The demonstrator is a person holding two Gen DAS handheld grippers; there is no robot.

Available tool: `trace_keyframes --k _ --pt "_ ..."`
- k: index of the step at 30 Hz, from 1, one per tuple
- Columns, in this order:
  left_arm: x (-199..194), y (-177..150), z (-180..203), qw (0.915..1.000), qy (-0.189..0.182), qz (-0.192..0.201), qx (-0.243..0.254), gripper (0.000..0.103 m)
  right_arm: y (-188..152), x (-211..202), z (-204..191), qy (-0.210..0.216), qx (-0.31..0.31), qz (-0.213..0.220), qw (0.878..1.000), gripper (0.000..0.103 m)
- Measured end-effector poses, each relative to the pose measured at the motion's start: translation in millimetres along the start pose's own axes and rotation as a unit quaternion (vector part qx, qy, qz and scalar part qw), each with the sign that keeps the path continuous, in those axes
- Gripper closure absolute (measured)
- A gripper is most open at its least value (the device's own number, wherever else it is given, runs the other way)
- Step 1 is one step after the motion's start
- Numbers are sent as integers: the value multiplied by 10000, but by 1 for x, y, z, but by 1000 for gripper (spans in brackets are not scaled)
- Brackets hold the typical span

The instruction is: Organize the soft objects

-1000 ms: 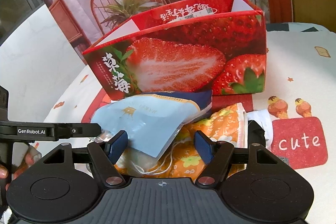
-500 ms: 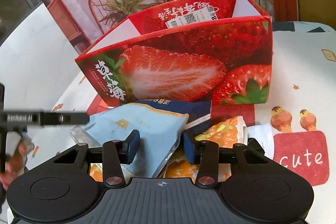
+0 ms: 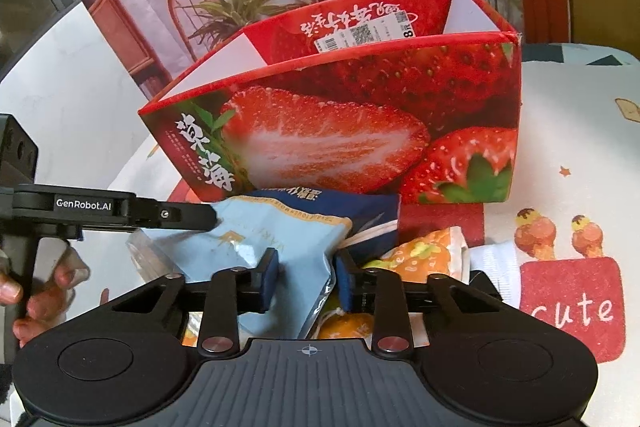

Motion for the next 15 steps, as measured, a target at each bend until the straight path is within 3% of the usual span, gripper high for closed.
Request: trace_keyframes --k 15 --pt "-33 -3 8 9994 -199 254 129 83 13 -24 -12 46 -244 377 9990 90"
Point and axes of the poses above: each gripper's, at about its wrist camera, not at the fingertips, and x roughly the way its jaws point, z to its right, y to its top, the point moved 1 cm from there along x, roughly the way its jaws point, and after that the axes turned 3 degrees about -z, right-handed, at the moved point
